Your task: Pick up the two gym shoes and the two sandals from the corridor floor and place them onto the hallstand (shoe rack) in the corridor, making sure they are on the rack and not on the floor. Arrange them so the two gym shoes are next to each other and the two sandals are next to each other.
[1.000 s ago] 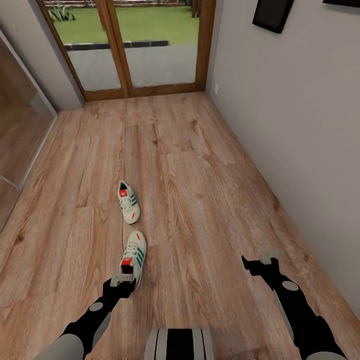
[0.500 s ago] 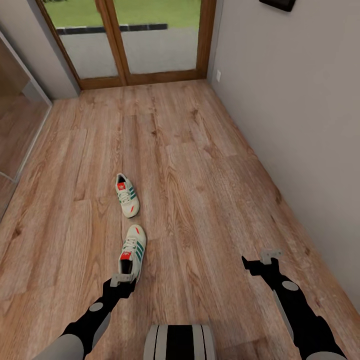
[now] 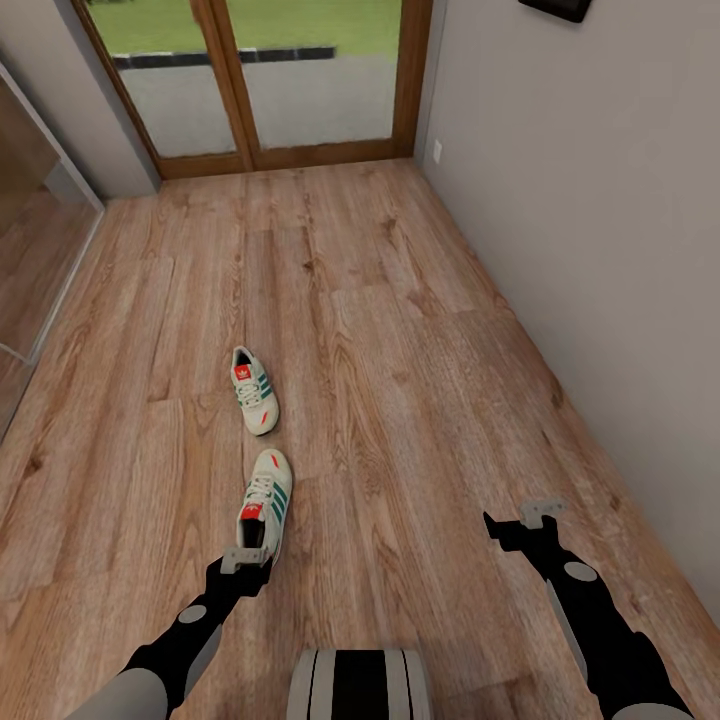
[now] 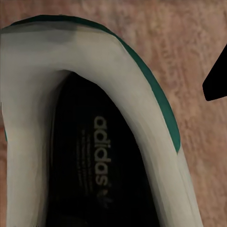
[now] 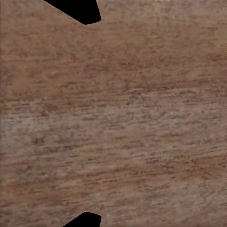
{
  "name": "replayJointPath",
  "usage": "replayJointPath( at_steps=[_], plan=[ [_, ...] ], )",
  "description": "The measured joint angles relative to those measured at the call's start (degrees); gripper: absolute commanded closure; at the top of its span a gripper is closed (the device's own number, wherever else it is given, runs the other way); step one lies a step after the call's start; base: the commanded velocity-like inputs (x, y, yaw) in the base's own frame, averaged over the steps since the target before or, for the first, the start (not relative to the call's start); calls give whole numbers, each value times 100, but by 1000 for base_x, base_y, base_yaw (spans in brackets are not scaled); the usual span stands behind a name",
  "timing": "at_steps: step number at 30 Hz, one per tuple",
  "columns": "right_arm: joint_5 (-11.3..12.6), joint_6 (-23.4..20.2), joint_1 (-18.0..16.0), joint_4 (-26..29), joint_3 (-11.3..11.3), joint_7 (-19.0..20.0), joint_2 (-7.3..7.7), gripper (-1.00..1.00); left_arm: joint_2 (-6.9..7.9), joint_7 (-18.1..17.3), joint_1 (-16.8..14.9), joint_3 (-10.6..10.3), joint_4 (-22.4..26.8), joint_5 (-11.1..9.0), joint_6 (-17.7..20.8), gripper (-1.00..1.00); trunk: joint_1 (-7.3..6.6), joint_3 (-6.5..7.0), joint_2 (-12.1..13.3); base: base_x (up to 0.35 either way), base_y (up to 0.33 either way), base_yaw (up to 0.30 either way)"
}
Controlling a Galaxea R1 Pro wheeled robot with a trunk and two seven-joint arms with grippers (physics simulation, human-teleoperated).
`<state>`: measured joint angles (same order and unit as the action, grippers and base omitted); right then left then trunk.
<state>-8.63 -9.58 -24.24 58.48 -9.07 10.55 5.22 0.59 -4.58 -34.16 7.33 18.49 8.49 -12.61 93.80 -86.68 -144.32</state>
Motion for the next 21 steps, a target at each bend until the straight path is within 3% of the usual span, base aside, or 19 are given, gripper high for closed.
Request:
replayJointPath(
  at_steps=[5,6,21],
  plan=[
    [0,0,0,2,0,0,0,-100,4,0,0,0,0,4,-1,-100,0,0,0,0,0,0],
    [0,0,0,3,0,0,0,-100,4,0,0,0,0,4,-1,100,0,0,0,0,0,0],
    [6,0,0,-9,0,0,0,-100,5,15,0,18,4,-55,-9,100,0,0,0,0,0,0]
  ],
)
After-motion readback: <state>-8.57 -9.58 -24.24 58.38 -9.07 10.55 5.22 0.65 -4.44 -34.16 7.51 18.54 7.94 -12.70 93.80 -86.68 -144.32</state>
